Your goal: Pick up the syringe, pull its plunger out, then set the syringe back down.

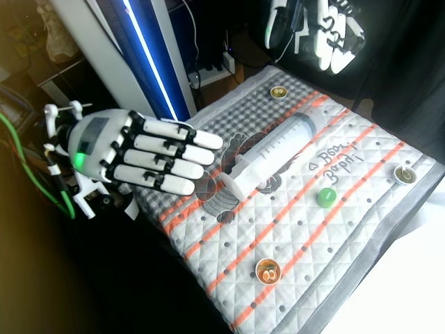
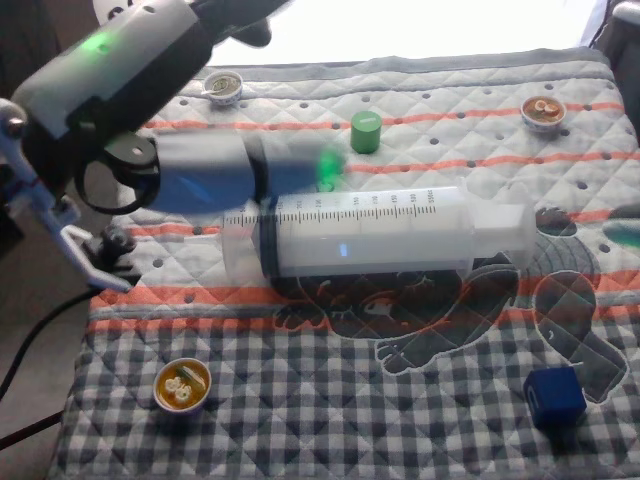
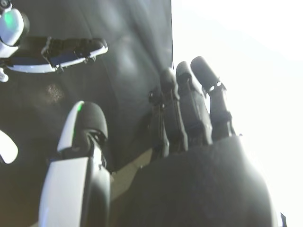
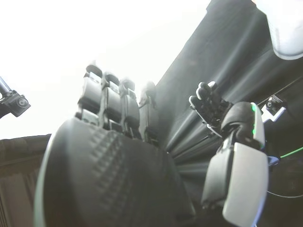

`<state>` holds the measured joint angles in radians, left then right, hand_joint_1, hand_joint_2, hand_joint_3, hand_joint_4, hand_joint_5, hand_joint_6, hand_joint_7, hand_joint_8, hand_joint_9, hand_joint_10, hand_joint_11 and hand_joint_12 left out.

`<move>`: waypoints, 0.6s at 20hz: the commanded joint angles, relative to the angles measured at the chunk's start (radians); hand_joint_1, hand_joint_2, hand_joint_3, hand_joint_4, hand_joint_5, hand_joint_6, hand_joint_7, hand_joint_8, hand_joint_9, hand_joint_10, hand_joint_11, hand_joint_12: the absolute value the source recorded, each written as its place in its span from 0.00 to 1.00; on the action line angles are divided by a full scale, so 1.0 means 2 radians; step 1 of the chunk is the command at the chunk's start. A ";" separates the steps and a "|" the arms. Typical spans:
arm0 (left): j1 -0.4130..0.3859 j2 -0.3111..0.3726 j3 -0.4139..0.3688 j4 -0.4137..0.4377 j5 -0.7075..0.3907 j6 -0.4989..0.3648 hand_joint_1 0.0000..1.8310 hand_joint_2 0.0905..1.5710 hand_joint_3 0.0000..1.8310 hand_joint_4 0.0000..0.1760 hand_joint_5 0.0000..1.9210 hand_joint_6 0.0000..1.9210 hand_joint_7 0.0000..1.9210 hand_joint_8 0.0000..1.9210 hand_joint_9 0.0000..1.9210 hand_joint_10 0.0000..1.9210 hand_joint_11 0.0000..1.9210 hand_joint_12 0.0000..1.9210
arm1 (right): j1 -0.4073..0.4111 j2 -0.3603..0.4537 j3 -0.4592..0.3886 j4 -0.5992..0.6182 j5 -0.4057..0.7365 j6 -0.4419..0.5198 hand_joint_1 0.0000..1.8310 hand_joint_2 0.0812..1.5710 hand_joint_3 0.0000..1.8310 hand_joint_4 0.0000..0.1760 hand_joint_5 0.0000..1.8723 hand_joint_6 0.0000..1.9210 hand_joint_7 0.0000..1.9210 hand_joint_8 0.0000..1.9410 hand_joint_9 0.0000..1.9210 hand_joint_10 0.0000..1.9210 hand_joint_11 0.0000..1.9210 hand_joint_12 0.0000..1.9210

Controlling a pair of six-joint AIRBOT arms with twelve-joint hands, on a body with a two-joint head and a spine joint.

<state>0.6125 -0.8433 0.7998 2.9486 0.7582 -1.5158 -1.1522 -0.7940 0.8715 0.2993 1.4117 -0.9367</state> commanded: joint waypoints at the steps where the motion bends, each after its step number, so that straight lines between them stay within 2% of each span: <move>1: -0.009 -0.003 0.002 0.019 0.051 -0.003 0.45 0.50 0.01 0.61 0.05 0.01 0.00 0.00 0.00 0.00 0.00 0.39 | 0.005 -0.001 0.002 -0.002 0.060 0.001 0.48 0.48 0.00 0.43 0.19 0.00 0.15 0.00 0.16 0.01 0.00 0.49; 2: -0.010 -0.005 0.003 0.020 0.048 -0.003 0.45 0.48 0.00 0.70 0.06 0.00 0.00 0.00 0.00 0.00 0.00 0.32 | 0.005 -0.001 0.002 -0.002 0.060 0.001 0.48 0.48 0.00 0.38 0.19 0.00 0.16 0.00 0.17 0.01 0.00 0.49; 3: -0.010 -0.006 0.004 0.021 0.044 -0.003 0.45 0.47 0.00 0.59 0.06 0.00 0.00 0.00 0.00 0.00 0.00 0.33 | 0.005 -0.001 0.001 -0.002 0.060 0.001 0.46 0.49 0.00 0.35 0.19 0.00 0.16 0.00 0.16 0.01 0.00 0.45; 4: -0.011 -0.007 0.006 0.022 0.038 -0.003 0.46 0.46 0.00 0.36 0.06 0.00 0.00 0.00 0.00 0.00 0.00 0.34 | 0.005 -0.002 0.002 -0.002 0.060 0.001 0.45 0.49 0.00 0.27 0.19 0.00 0.17 0.00 0.16 0.00 0.00 0.46; 5: -0.016 -0.011 0.010 0.024 0.026 -0.003 0.45 0.46 0.00 0.22 0.05 0.00 0.00 0.00 0.00 0.00 0.00 0.34 | 0.005 -0.004 0.002 -0.002 0.060 0.001 0.46 0.50 0.00 0.23 0.20 0.00 0.17 0.00 0.16 0.00 0.00 0.46; 6: -0.025 -0.020 0.019 0.026 0.005 -0.003 0.44 0.45 0.00 0.16 0.05 0.00 0.02 0.00 0.02 0.01 0.00 0.38 | 0.005 -0.005 0.002 -0.001 0.060 0.001 0.46 0.50 0.00 0.21 0.20 0.00 0.17 0.00 0.17 0.00 0.01 0.44; 7: -0.033 -0.029 0.029 0.027 -0.018 -0.003 0.44 0.44 0.00 0.00 0.07 0.01 0.02 0.00 0.02 0.01 0.00 0.43 | 0.005 -0.005 0.002 -0.001 0.060 0.001 0.44 0.52 0.01 0.25 0.20 0.00 0.18 0.00 0.17 0.00 0.00 0.43; 8: -0.042 -0.042 0.044 0.026 -0.046 -0.003 0.47 0.43 0.00 0.00 0.09 0.01 0.01 0.00 0.00 0.00 0.00 0.38 | 0.005 -0.005 0.002 -0.001 0.060 0.001 0.43 0.56 0.00 0.27 0.21 0.00 0.19 0.00 0.19 0.00 0.01 0.47; 9: -0.053 -0.061 0.065 0.026 -0.080 -0.003 0.49 0.42 0.00 0.00 0.12 0.01 0.01 0.00 0.00 0.00 0.00 0.40 | 0.006 -0.005 0.003 -0.001 0.060 0.001 0.43 0.57 0.00 0.27 0.21 0.00 0.19 0.00 0.20 0.00 0.01 0.48; 10: -0.059 -0.072 0.076 0.027 -0.103 -0.003 0.50 0.42 0.00 0.00 0.12 0.00 0.02 0.00 0.01 0.00 0.00 0.46 | 0.006 -0.006 0.003 -0.001 0.060 0.001 0.40 0.60 0.00 0.19 0.21 0.00 0.20 0.00 0.21 0.00 0.03 0.46; 12: -0.075 -0.098 0.102 0.032 -0.157 -0.003 0.50 0.42 0.00 0.00 0.11 0.00 0.04 0.00 0.05 0.02 0.00 0.57 | 0.006 -0.006 0.004 -0.001 0.059 0.001 0.34 0.64 0.01 0.19 0.22 0.00 0.20 0.00 0.22 0.00 0.04 0.46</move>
<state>0.4763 -1.0473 1.0122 2.9780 0.3534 -1.5150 -1.1515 -0.8062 0.8757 0.3077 1.4075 -0.9375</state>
